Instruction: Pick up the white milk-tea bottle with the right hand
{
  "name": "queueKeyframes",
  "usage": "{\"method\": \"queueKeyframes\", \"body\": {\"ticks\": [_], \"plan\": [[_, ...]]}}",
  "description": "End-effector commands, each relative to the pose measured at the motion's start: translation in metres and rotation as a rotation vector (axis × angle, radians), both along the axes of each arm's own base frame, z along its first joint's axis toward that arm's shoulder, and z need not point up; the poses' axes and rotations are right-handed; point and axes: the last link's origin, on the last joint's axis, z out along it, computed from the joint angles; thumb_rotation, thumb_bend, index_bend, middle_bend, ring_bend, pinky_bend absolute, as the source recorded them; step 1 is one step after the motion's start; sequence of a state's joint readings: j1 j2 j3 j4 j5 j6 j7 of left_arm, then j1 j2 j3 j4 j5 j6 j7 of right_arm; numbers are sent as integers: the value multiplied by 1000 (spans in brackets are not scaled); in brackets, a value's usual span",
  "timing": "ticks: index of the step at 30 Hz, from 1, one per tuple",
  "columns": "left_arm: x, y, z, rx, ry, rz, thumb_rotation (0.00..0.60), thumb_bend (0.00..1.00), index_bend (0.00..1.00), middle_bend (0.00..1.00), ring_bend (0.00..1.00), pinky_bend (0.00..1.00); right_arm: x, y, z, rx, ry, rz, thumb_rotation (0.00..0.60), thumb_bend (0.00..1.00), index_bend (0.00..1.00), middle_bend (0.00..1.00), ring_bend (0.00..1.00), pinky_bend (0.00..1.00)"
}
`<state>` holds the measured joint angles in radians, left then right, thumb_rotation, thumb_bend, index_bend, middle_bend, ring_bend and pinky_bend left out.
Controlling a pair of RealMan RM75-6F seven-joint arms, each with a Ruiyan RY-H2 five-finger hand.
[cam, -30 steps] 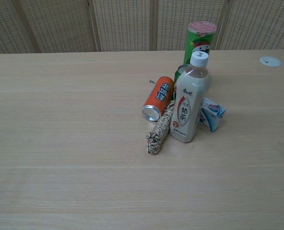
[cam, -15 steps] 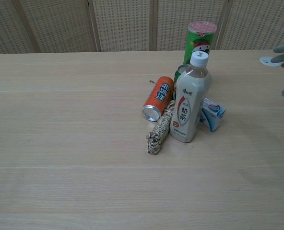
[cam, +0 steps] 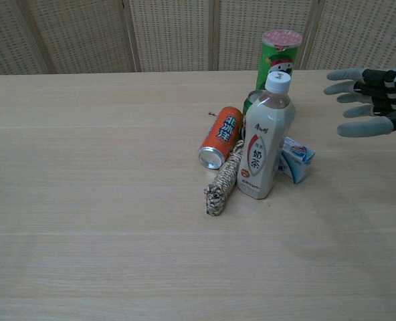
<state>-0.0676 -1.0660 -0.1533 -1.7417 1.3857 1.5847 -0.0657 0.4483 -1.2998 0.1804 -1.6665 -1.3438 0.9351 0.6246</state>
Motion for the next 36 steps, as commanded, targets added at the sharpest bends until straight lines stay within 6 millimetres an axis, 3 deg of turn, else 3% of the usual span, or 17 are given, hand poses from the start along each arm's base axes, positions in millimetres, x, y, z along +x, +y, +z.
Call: {"method": "queueKeyframes", "body": {"ticks": [1,11,23,30,36], "plan": [[0,0,-2,-4,5,-1,600,0,0,0,0,0,9,0,-9,10,-23,12,553,0,0,0,0,0],[-3,1,-2,-2,14,12,600,0,0,0,0,0,31,-13,-42,29,-61,28,556,0,0,0,0,0],[-6,2,-4,-8,19,19,600,0,0,0,0,0,60,-18,-67,28,-170,15,559,0,0,0,0,0],[-8,2,-2,0,10,26,600,0,0,0,0,0,67,-16,-83,10,-204,-4,554,0,0,0,0,0],[-10,2,1,7,8,30,600,0,0,0,0,0,67,-20,-93,-89,-234,-58,600,0,0,0,0,0]]}}
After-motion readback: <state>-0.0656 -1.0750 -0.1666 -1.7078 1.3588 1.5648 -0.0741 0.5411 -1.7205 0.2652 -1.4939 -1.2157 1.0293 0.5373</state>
